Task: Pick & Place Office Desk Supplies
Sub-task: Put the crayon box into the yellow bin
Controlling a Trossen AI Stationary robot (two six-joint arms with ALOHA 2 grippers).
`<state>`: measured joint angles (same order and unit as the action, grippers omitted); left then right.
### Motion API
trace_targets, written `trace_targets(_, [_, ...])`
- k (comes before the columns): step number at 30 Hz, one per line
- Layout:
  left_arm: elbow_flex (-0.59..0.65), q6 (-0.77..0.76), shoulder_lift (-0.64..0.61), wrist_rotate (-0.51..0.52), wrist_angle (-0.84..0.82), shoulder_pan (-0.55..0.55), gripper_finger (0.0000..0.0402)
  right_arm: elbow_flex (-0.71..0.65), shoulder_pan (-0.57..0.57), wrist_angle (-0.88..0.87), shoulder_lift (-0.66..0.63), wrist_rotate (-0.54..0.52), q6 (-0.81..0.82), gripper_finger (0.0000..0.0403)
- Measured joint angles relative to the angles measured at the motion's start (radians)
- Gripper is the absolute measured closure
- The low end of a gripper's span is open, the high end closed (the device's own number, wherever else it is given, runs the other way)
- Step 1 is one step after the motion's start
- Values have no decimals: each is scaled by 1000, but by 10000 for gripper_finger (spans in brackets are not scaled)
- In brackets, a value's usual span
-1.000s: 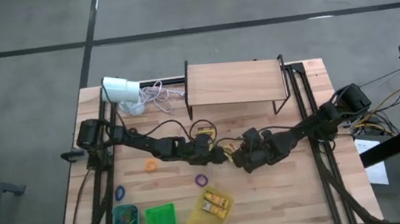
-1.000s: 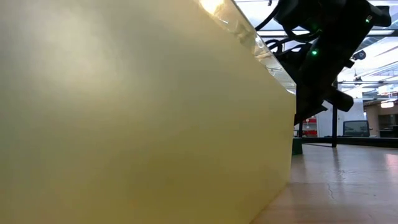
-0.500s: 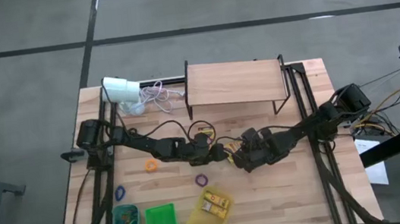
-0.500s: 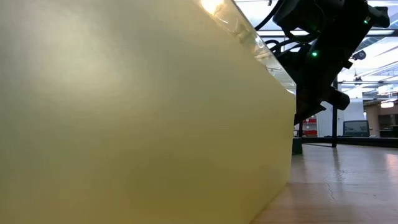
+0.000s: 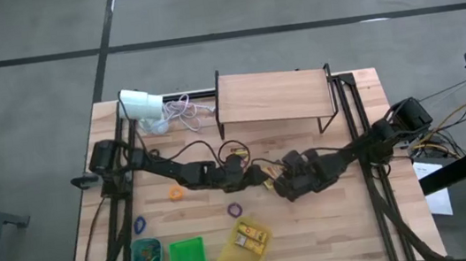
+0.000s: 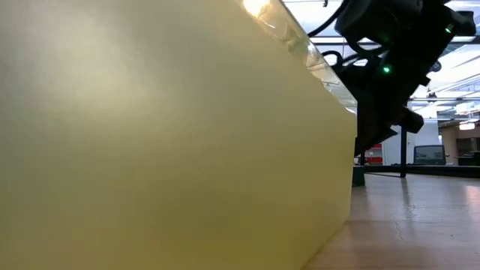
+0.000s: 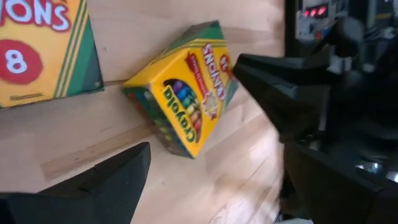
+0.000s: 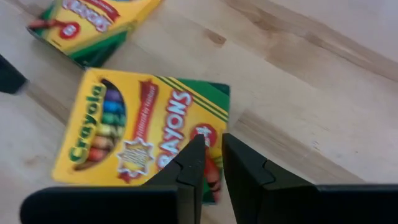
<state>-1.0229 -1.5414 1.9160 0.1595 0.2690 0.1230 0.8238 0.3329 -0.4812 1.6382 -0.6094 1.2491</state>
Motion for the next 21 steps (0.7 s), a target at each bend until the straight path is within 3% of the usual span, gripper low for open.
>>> trace_targets(14, [0,-64,7,133,46,41,34,-42,1,25,-2,-8,-1,351])
trace_targets(21, [-39,-57,81,132,90,42,35,-43,1,37,-2,-14,-2,351])
